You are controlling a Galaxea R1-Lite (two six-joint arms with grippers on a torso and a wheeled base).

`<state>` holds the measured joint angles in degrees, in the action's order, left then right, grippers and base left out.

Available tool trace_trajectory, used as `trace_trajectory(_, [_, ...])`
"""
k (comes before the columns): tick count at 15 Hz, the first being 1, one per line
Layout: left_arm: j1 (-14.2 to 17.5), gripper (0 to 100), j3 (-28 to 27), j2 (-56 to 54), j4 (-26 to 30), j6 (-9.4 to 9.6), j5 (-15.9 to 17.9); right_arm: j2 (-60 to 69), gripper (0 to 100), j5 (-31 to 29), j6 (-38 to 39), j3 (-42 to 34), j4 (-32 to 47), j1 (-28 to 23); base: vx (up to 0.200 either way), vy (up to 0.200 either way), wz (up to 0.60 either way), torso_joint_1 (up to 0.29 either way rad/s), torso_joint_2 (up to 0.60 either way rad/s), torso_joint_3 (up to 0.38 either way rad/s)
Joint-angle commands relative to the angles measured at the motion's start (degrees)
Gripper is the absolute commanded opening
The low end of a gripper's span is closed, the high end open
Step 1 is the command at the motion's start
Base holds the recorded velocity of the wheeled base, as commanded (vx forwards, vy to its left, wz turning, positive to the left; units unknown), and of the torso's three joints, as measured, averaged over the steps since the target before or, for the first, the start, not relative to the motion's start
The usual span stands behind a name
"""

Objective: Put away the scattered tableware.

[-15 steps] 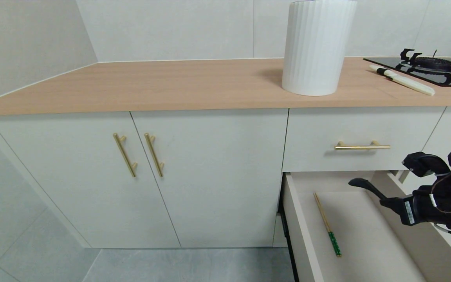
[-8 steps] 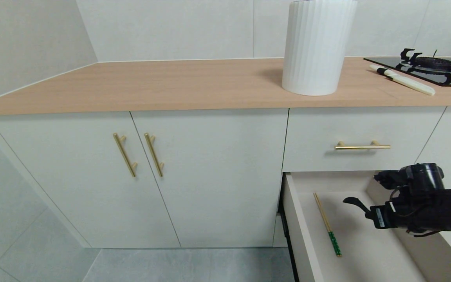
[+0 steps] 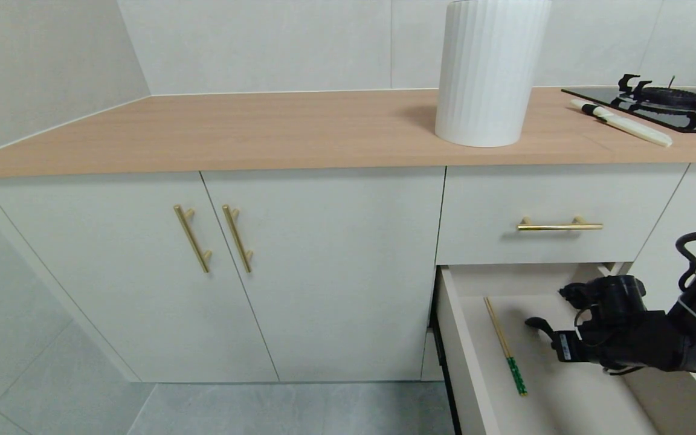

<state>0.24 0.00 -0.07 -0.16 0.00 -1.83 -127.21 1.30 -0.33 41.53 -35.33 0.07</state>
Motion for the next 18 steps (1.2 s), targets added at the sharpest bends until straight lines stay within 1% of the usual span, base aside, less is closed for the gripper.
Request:
trace_trajectory(1, [-0.07, 100, 0.00, 0.07, -0.02, 0.00, -0.02, -2.25, 0, -0.07, -0.02, -0.05, 0.00, 0.01, 0.000, 0.000, 0.00, 0.000, 0.00, 0.000])
trace_trajectory(9, [0.02, 100, 0.00, 0.07, -0.02, 0.00, -0.02, -2.61, 0, -0.69, -0.02, -0.14, -1.59, 0.01, 0.000, 0.000, 0.00, 0.000, 0.00, 0.000])
trace_trajectory(10, [0.02, 100, 0.00, 0.07, -0.02, 0.00, -0.02, -2.61, 100, -0.78, -0.02, -0.14, -1.59, 0.01, 0.000, 0.000, 0.00, 0.000, 0.00, 0.000])
trace_trajectory(15, [0.02, 100, 0.00, 0.07, -0.02, 0.00, -0.02, -1.90, 100, -0.78, -0.02, -0.49, -1.59, 0.01, 0.000, 0.000, 0.00, 0.000, 0.00, 0.000])
trace_trajectory(18, [0.02, 100, 0.00, 0.07, -0.02, 0.00, -0.02, 8.64, 100, -0.25, 0.15, -3.65, -1.06, -0.07, 0.000, 0.000, 0.00, 0.000, 0.00, 0.000])
